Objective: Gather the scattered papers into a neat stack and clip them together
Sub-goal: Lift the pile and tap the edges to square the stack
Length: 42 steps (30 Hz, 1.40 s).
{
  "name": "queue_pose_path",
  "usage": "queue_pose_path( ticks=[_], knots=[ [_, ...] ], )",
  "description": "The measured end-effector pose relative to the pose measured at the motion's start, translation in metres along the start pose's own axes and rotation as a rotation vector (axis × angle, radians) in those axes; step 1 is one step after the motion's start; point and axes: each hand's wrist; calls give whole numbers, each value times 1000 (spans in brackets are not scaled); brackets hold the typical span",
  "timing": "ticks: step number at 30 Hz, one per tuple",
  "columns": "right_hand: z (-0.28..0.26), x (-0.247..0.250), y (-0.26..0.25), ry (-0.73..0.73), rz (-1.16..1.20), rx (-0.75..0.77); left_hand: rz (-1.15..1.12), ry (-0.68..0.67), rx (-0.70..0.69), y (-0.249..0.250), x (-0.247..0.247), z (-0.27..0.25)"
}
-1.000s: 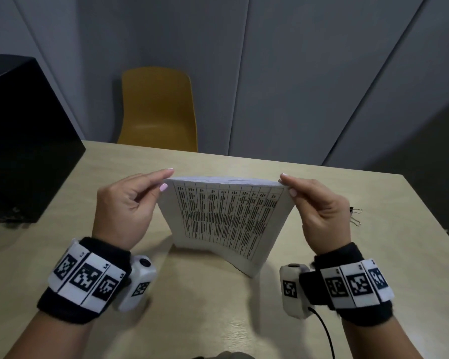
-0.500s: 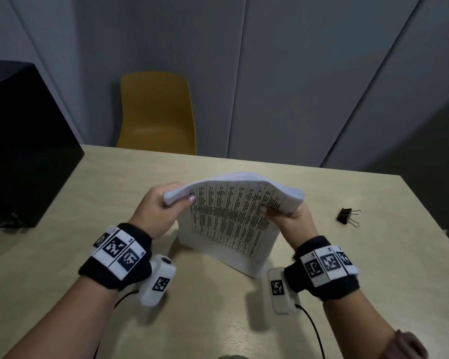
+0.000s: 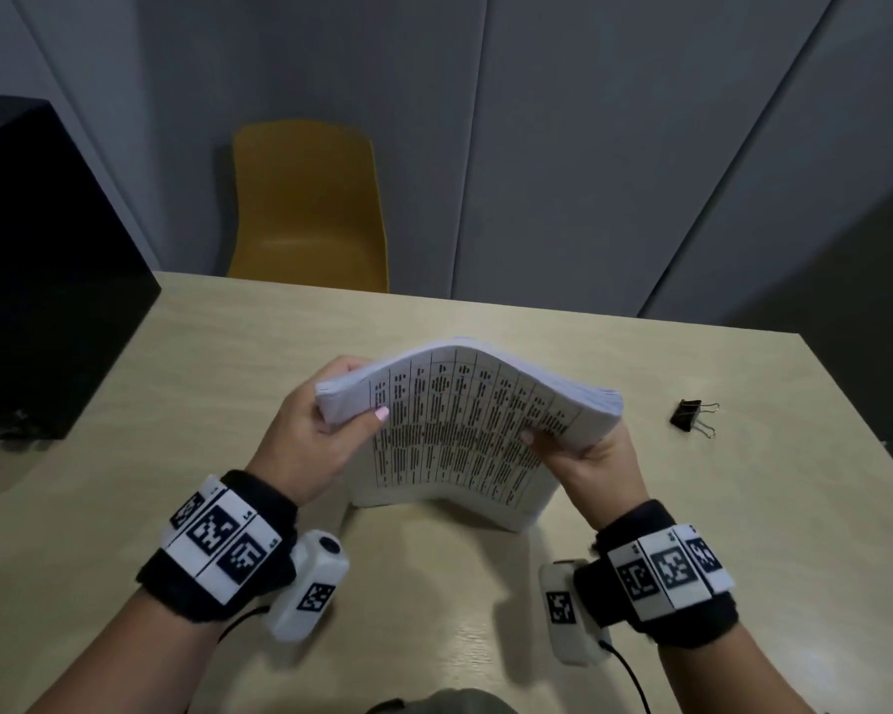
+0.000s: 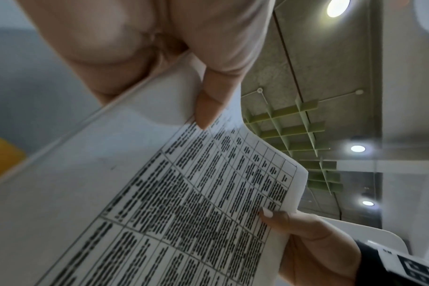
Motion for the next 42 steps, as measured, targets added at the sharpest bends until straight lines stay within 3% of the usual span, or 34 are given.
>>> queue_pose_path(
  ticks=[3, 9, 13, 18, 23, 28, 36, 39, 42],
  knots=[
    [4, 2, 2, -12, 15, -61, -48, 3, 43, -6, 6, 7],
    [9, 2, 13, -6, 66, -190, -152, -116, 159, -33, 9, 8],
    [11, 0, 22, -1, 86, -243, -159, -78, 186, -32, -2, 9],
    [7, -6, 20, 5, 108, -176, -94, 26, 138, -19, -8, 5],
    [-4, -8, 29, 9, 47, -190, -79, -50, 239, -33, -9, -5],
    [-1, -6, 26, 59, 37, -166, -93, 3, 221, -36, -12, -2],
    [-13, -12, 44, 98, -48, -323, 8, 35, 404, -43, -21, -12],
    [-13, -5, 50, 69, -126, -431, 112, -44, 443, -39, -16, -9],
    [-18, 2, 61, -11, -115, -591, 167, -236, 568, -46, -13, -3]
  ],
)
Point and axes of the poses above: each hand's wrist, its own z-axis towards the middle knuckle, its own x-axis out of the back of the hand, y = z × x
